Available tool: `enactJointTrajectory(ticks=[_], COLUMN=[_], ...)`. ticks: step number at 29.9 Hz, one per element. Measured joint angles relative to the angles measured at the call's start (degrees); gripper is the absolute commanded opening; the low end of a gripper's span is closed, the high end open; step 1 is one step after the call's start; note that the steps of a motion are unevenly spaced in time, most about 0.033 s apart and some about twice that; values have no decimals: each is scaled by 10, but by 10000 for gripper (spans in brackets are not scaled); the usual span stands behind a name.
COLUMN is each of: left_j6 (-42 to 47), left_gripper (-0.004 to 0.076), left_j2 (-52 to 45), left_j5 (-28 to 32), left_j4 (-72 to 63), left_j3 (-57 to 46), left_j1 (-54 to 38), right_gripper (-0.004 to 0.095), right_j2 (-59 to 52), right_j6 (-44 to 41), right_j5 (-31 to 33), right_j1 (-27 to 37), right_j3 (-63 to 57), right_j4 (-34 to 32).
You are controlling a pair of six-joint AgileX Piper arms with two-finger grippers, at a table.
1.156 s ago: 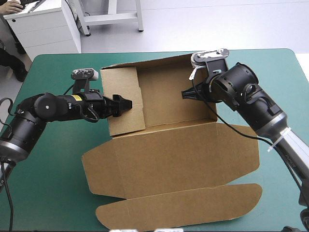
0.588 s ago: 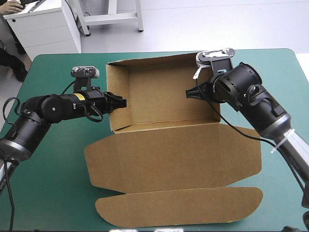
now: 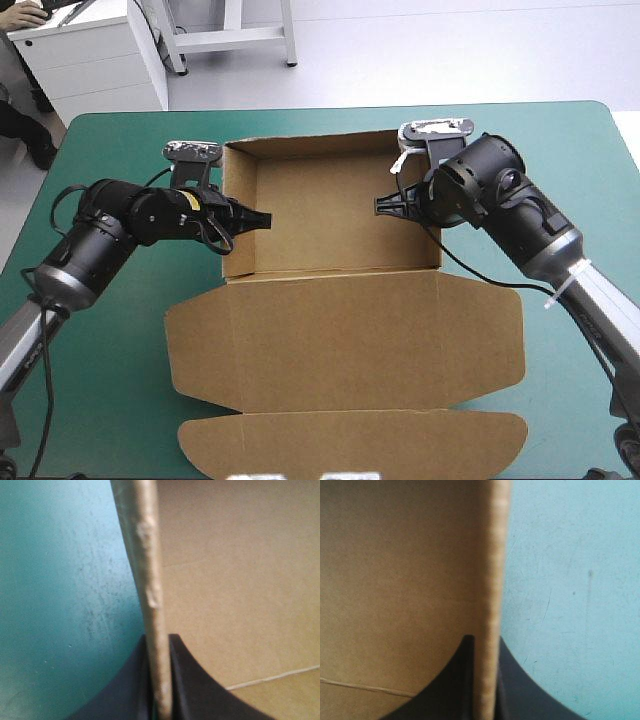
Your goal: Fold the box
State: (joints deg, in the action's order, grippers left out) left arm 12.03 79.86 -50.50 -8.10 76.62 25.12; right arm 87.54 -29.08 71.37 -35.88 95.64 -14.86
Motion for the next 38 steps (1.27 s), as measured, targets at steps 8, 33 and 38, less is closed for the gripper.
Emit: enactJointTrajectory(ticks=[8, 33, 38], left_j6=[72, 41, 24], left_gripper=[-10, 225, 480], left_j2=[66, 236, 241], left_j5=[-24, -53, -44], left_j4=[35, 43, 40], left_j3=[4, 99, 101], left_j1=[21, 25, 25], right_gripper=[-15, 130, 520], right_j2=[26, 158, 158], right_j6=[9, 149, 166], right_j5=[-1, -81, -86], right_j1=[39, 155, 155], right_j3=[-67, -72, -72], right_j4=[45, 166, 184])
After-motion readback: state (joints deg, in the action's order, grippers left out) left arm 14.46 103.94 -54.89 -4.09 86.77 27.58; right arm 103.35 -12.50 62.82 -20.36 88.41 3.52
